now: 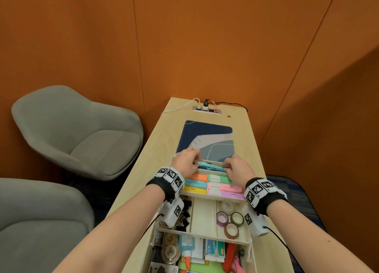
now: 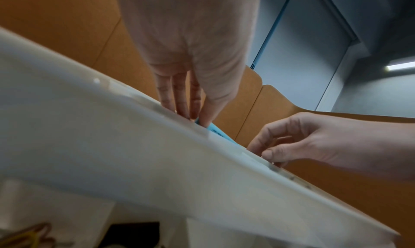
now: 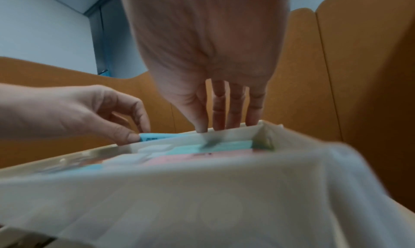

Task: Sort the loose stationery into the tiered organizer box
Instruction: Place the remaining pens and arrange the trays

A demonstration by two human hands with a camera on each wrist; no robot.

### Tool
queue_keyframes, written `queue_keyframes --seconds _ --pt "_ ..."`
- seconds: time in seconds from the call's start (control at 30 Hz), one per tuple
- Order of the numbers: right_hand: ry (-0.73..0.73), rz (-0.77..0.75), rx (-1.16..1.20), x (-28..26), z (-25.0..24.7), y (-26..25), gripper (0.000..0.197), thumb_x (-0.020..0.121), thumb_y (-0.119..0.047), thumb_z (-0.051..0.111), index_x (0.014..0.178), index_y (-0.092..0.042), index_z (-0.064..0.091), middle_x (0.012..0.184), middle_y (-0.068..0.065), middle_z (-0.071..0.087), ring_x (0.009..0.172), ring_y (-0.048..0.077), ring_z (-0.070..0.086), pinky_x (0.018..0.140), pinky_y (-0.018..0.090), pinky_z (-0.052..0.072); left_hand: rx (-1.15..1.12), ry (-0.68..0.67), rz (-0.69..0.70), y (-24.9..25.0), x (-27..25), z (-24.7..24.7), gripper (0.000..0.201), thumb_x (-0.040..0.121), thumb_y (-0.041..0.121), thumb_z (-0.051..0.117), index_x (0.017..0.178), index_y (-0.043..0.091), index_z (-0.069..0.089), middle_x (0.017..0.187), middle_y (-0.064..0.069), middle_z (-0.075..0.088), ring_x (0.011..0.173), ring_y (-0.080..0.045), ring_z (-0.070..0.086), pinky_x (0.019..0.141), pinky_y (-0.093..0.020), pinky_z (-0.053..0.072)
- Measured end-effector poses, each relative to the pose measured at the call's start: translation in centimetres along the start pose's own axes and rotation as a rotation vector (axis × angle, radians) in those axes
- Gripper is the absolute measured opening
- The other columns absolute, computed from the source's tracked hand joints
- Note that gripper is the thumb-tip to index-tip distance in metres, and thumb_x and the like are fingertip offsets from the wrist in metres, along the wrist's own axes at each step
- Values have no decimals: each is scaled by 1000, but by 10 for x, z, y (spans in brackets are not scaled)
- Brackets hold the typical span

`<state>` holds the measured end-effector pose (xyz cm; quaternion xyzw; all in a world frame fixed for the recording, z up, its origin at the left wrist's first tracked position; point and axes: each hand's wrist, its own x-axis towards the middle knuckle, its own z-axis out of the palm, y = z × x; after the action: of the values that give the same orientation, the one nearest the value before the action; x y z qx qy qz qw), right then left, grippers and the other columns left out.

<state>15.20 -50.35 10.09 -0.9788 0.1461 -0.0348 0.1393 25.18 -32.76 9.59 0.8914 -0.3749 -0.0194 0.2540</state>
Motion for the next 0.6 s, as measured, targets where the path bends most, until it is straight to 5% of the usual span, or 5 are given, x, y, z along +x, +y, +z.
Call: queue_keyframes --seconds 0.17,0.33,0.47,0.6 --pt "-41 -1 0 1 1 -1 31 95 -17 44 121 -20 63 109 4 57 97 19 57 90 35 50 -44 21 -34 -3 -1 -1 17 90 15 59 106 20 61 98 2 64 89 -15 60 82 -32 52" --pt "52 -35 145 -1 -4 -6 45 89 -24 61 132 -28 49 116 1 42 104 16 47 92 32 45 -160 118 80 10 4 -6 15 92 18 56 104 19 64 92 8 48 84 -12 54 84 -37 48" --pt "135 -58 312 6 -13 -20 20 85 -22 66 103 -19 59 101 0 48 88 15 51 80 28 43 -252 151 239 34 13 -16 18 91 14 58 107 19 64 94 7 50 87 -10 55 85 -36 50" --pt "283 121 639 9 -22 -12 15 85 -13 66 93 -15 54 88 2 61 81 16 60 74 30 50 -324 195 173 28 10 -20 34 94 10 48 125 22 54 109 4 51 91 -9 59 88 -33 48"
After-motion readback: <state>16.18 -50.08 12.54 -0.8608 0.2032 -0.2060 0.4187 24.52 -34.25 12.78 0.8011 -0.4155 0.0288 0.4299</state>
